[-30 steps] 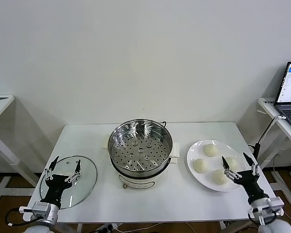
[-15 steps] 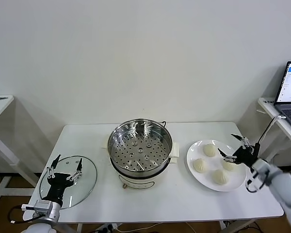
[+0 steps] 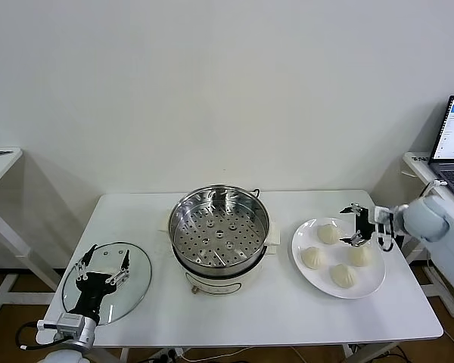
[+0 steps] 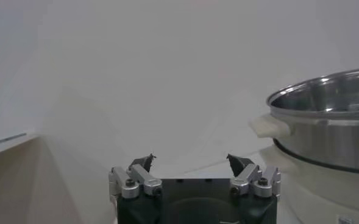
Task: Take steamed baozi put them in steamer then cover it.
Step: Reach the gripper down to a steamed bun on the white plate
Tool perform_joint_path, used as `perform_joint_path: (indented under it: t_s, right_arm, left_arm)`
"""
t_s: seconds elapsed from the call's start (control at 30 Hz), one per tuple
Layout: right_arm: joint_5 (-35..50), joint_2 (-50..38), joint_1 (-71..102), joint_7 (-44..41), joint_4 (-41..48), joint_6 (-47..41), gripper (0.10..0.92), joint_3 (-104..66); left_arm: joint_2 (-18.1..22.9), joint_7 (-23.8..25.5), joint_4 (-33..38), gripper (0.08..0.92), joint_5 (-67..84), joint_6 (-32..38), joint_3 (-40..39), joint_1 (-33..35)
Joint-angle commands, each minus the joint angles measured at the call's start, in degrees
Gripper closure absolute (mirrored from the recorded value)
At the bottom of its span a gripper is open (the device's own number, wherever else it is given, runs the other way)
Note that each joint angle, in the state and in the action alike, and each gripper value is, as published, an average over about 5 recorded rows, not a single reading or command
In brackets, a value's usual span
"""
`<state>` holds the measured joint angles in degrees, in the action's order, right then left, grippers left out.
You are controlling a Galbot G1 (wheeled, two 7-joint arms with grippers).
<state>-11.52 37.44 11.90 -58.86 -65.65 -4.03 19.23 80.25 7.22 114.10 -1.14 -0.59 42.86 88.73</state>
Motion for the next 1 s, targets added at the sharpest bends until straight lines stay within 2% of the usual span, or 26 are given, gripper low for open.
perform_joint_path:
  t_s: [0.03,0.47,1.0]
  right_arm:
    - [-5.14,9.27,-13.39,-8.74,16.70,0.98,0.203,13.09]
    - [-10.15,17.45,-12.03,-9.29,25.43,3.12,0.203,11.62]
    - [-13.52,20.19,-9.75,-7.46,27.47,3.96,0.203,8.13]
  left_arm:
    - [0.17,0.08,-0.59,0.177,-0.12,0.10,0.32,-0.05]
    - [0.42,0.06,-1.07,0.177,-0.12,0.15,0.89,-0.22]
    - [0.73,0.09,-1.93,0.177,-0.24,0.57,0.72,-0.16]
